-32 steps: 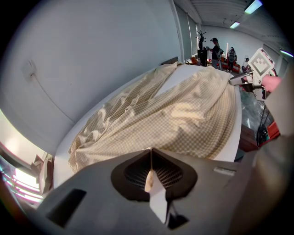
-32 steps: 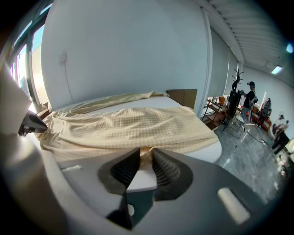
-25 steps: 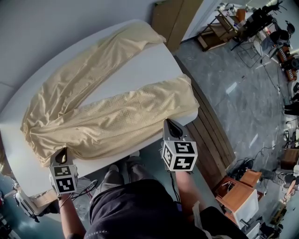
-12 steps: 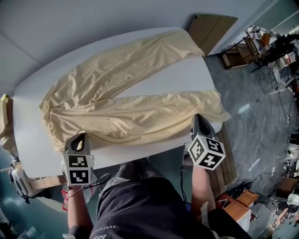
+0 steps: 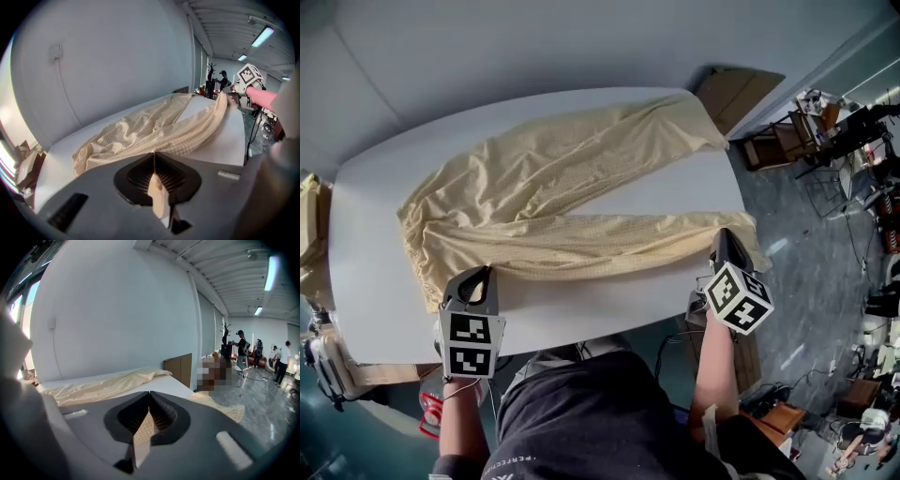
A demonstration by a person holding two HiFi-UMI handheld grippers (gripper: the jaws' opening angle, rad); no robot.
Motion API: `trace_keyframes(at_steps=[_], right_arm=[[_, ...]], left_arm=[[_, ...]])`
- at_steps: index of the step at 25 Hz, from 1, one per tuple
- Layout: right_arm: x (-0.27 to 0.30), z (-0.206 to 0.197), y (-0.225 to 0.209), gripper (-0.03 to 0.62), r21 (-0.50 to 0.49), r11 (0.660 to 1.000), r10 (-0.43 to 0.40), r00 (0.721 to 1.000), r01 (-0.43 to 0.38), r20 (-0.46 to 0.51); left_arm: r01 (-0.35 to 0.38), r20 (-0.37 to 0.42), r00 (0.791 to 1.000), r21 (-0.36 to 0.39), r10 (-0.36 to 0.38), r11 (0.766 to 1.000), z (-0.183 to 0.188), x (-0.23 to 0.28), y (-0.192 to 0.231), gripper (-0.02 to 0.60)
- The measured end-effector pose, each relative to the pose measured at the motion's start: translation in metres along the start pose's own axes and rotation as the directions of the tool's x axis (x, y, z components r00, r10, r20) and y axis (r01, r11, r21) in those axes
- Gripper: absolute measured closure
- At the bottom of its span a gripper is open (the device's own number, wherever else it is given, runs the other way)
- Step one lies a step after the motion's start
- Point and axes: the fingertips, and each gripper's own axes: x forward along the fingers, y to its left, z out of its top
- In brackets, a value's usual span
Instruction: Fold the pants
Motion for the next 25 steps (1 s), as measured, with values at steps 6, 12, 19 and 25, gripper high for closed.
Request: trace_keyframes(at_steps=[6,12,19,25], right_arm=[[0.028,0.032,0.021,0.591,-0.049,0.998,0.038,0.999,-0.037,0.022],[0.076,0.067,0.045,0.591,-0.109,0.988,0.113,0.993,-0.110,0.021],[0.121,0.094,0.066,0.591,-0.151,0.968,0.205,0.979,-0.202,0.009],[0.155,0.112,0.090,0.591,-0.185,0.943,0.278,0.960,-0.276,-0.014]], left_arm=[[-0.031,0.017,0.999,-0.034,0.032,0.999,0.019,0.002,0.021,0.568],[-0.099,-0.007,0.995,-0.076,0.099,0.992,0.037,0.012,0.040,0.568],[-0.176,-0.040,0.984,-0.131,0.172,0.976,0.057,0.021,0.058,0.568],[-0.230,-0.072,0.973,-0.153,0.221,0.961,0.071,0.028,0.076,0.568]])
